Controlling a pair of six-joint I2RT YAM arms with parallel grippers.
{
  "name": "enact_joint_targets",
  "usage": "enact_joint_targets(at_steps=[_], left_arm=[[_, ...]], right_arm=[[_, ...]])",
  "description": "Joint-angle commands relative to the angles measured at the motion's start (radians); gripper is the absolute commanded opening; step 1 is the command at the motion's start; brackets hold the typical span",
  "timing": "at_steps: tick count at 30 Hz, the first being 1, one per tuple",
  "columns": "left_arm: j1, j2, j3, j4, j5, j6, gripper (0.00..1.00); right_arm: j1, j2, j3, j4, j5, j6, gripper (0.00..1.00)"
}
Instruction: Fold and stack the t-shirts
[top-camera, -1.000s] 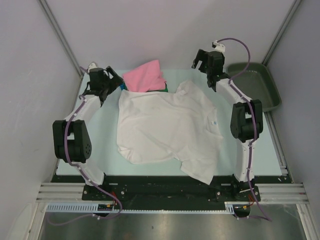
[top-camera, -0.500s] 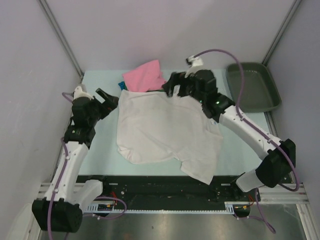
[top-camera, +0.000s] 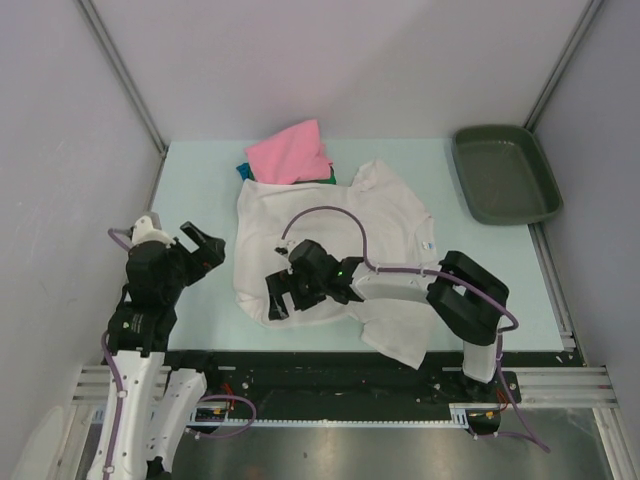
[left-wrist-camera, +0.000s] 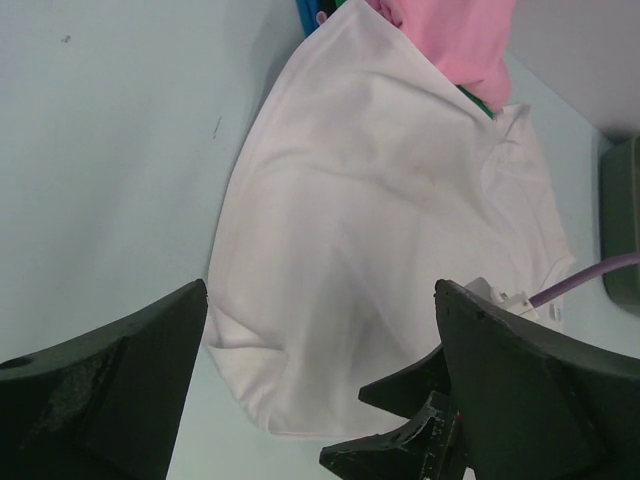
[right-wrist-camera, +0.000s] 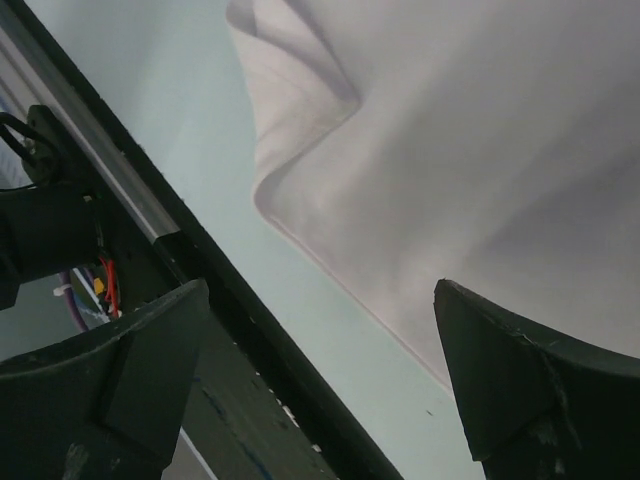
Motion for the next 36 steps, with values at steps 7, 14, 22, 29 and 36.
enact_joint_targets(at_steps=[7,14,22,29,36], left_arm=[[0.0,-0.069,-0.025,-0.087,-0.049,0.051,1.0],[0.0,-0.066,-0.027,-0.081,-0.04,0.065,1.0],[0.0,-0.063,-0.031,-0.072,-0.033,0.073,1.0],[0.0,-0.064,-0.034,-0.07,-0.027,0.077,1.0],[0.0,-0.066,-0.037,-0.069,-0.023,0.079,1.0]], right_arm=[[0.034,0.101,0.014,0.249,-0.105,0.142,0.98],[0.022,0.14,0.017,0.34,-0.116,0.168,0.98],[0.014,0.189,0.042,0.406,-0.136,0.202,0.96],[0.014,0.215,0.063,0.437,-0.152,0.222,0.96],[0.014,0.242,0.095,0.449,-0.154,0.228,0.95]])
